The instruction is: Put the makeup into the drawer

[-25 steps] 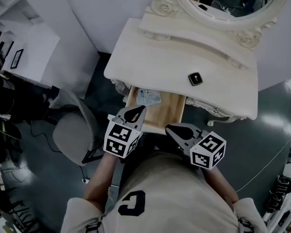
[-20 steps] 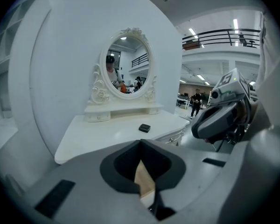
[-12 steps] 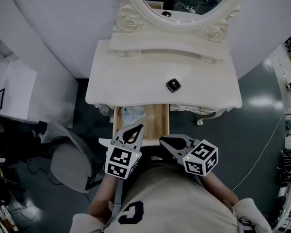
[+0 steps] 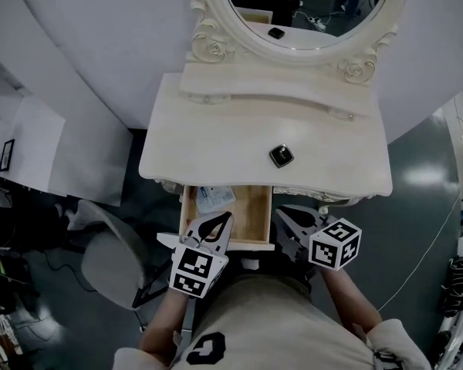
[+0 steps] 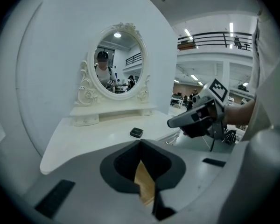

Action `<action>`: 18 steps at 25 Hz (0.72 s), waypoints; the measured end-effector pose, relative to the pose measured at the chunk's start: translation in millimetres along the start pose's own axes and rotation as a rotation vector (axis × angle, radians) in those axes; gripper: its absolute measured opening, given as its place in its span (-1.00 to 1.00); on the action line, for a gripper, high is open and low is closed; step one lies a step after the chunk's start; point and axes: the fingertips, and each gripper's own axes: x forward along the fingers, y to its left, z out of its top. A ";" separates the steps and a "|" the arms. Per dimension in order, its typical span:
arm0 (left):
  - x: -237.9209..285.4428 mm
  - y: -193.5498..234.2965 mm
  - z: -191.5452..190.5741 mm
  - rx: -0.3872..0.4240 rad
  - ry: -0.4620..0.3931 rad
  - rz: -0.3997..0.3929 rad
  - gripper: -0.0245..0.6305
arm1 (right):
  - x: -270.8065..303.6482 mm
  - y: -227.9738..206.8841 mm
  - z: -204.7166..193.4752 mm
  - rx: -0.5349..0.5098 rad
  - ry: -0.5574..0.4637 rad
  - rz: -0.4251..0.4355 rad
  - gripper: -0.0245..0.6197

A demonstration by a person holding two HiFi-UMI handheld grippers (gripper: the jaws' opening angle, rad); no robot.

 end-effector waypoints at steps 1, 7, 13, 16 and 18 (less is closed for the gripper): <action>1.6 2.0 0.6 0.017 0.010 0.013 -0.76 | 4.3 -12.0 6.5 0.001 -0.004 -0.017 -0.83; 9.7 6.4 4.9 -0.010 0.023 0.020 -0.76 | 30.2 -78.9 40.1 -0.093 -0.007 -0.161 -0.83; 18.9 0.2 -4.5 -0.039 0.056 -0.014 -0.76 | 62.7 -125.6 42.0 -0.150 0.043 -0.248 0.02; 26.3 -4.8 -6.9 -0.021 0.073 -0.028 -0.76 | 77.3 -150.3 36.6 -0.152 0.077 -0.306 0.09; 30.0 -6.8 -7.0 -0.021 0.076 -0.035 -0.76 | 87.7 -167.6 33.8 -0.155 0.107 -0.336 0.13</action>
